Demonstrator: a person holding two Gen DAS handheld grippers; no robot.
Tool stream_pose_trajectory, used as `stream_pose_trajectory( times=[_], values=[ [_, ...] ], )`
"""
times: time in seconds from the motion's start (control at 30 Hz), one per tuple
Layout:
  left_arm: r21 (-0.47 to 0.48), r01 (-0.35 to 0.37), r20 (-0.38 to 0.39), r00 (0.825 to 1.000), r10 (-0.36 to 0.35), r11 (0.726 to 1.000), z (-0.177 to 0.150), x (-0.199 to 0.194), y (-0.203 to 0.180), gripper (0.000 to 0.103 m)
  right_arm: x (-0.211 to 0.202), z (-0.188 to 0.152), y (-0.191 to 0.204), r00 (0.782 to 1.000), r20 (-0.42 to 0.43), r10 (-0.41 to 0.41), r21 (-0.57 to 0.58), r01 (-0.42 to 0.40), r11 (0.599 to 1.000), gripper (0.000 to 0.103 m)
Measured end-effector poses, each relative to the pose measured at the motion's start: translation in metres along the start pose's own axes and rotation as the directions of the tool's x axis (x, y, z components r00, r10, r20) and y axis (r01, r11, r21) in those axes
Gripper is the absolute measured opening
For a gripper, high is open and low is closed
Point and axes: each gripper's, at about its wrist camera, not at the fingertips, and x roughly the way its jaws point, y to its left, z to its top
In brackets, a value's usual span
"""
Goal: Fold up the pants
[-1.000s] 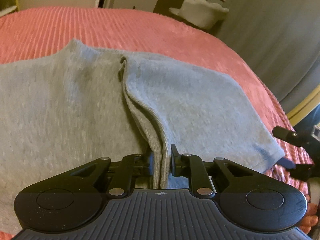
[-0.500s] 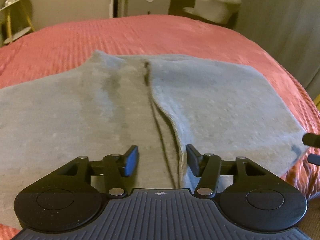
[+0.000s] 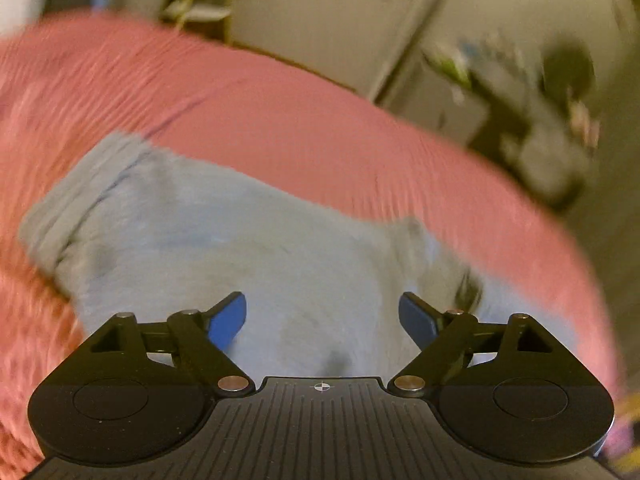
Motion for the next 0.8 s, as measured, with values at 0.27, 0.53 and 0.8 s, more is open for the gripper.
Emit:
stream_pose_trajectory(
  times=[0.27, 0.53, 0.8],
  values=[
    [-0.288, 0.062, 0.0, 0.998, -0.064, 0.956, 0.011, -0.03, 0.158, 0.089, 0.012, 0.0, -0.003, 0.999, -0.009, 0.05, 0.055, -0.05, 0.997, 0.086],
    [-0.475, 0.229, -0.034, 0.96, -0.278, 0.85, 0.002, 0.017, 0.205, 0.089, 0.018, 0.0, 0.007, 1.0, -0.018, 0.011, 0.021, -0.011, 1.0, 0.086],
    [-0.434, 0.284, 0.051, 0.955, -0.292, 0.855, 0.012, 0.036, 0.2, 0.083, 0.021, -0.001, 0.012, 1.0, -0.021, -0.02, 0.012, 0.02, 1.0, 0.086]
  ],
)
